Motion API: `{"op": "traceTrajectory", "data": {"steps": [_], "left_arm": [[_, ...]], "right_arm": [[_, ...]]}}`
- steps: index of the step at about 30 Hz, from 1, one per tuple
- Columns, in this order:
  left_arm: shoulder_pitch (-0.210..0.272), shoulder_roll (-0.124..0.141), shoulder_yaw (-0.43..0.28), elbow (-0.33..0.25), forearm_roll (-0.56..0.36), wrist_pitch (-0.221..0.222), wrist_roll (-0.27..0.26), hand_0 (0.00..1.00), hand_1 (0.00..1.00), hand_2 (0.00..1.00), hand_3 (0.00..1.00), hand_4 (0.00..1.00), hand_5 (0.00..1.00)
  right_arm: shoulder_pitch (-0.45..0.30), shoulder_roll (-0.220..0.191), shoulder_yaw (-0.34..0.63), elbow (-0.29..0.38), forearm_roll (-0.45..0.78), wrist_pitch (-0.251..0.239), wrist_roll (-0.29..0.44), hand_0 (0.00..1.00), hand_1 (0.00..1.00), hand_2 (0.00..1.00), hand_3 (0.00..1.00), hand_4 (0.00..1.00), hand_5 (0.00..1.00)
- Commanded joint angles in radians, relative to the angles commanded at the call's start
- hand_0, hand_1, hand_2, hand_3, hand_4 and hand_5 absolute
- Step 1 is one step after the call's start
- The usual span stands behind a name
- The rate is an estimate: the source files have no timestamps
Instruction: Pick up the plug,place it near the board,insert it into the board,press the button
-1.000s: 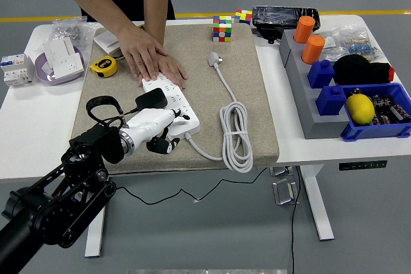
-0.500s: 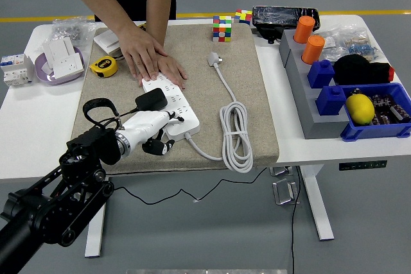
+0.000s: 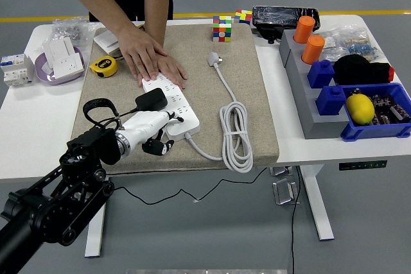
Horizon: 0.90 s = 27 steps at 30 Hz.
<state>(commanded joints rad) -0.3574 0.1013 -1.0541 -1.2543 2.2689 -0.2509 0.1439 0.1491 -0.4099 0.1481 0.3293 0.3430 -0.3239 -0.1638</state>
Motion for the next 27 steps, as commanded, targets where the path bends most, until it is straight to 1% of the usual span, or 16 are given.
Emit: {"op": "traceTrajectory", "data": {"steps": [10,24,27], "left_arm": [[-0.004,0.003,0.010,0.011,0.000,-0.009,0.000,0.154,0.034,0.147,0.817,0.587,0.002],[-0.008,0.008,0.020,0.023,0.000,-0.033,0.003,0.156,0.034,0.147,0.802,0.588,0.002],[-0.008,0.008,0.019,0.023,0.000,-0.030,0.002,0.156,0.034,0.147,0.802,0.588,0.002]], "right_arm": [[0.004,0.000,0.004,0.000,-0.001,0.000,0.000,0.809,0.787,0.770,0.786,0.998,0.998],[0.005,-0.001,0.009,0.001,-0.002,-0.001,0.001,0.808,0.786,0.769,0.786,0.998,0.998],[0.005,0.000,0.007,0.000,0.000,-0.001,0.001,0.808,0.786,0.769,0.786,0.998,0.998]]}}
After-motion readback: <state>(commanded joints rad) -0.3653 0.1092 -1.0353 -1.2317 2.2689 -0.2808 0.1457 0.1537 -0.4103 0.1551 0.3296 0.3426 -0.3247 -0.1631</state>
